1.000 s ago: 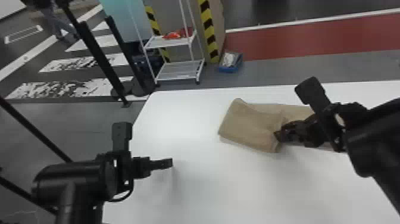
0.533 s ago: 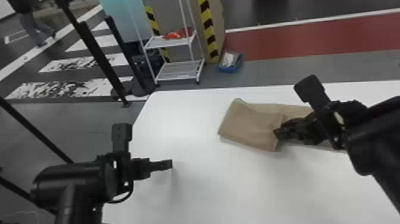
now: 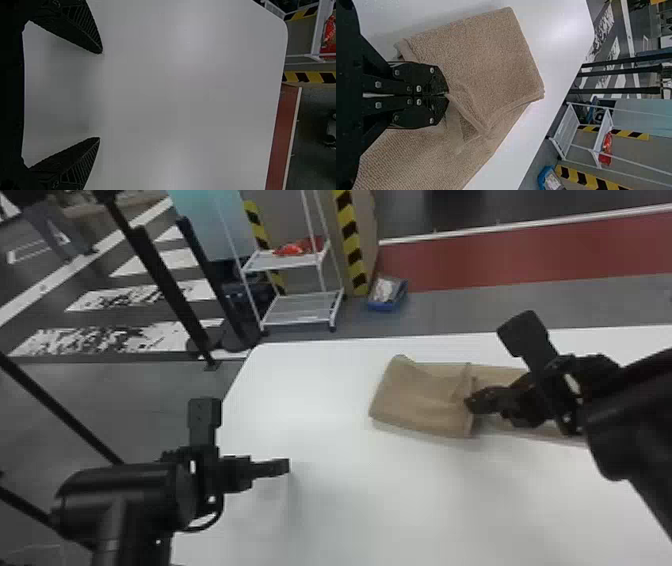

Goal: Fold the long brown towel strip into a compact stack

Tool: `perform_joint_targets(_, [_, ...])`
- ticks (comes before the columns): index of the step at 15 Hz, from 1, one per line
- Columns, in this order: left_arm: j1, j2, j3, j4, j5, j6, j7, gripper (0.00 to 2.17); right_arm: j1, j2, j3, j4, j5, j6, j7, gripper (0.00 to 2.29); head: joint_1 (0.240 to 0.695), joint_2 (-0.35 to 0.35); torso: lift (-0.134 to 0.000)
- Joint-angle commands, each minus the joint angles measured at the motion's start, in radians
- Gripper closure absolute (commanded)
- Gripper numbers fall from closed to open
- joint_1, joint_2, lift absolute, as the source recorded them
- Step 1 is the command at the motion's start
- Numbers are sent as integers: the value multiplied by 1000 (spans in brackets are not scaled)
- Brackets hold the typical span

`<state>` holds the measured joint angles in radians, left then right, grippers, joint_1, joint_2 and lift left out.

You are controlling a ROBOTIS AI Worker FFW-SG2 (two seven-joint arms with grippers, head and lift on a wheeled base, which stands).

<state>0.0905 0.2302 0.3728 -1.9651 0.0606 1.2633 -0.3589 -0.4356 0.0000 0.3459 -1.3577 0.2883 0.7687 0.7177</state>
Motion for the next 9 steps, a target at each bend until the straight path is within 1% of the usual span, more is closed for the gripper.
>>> perform_joint_targets(1, [0,3,0,0,1,0,0,87,0,1,-25,-6,-31,-18,0,1237,695,350,-123])
perform_joint_targets(4, [-2,8,6,0,1,0,0,87,0,1,-56,-35,-98,-42,20,1237,695,350,-123])
perform_joint_targets(6, [-3,18,11,2,2,0,0,87,-2,1,-71,-51,-104,-39,28,1237,695,350,-123])
perform_joint_targets(8, [-5,20,15,2,4,0,0,87,0,1,-70,-37,-75,-30,32,1237,695,350,-123])
perform_joint_targets(9, [-5,20,15,2,5,0,0,87,8,1,-74,-32,-74,-45,32,1237,695,350,-123])
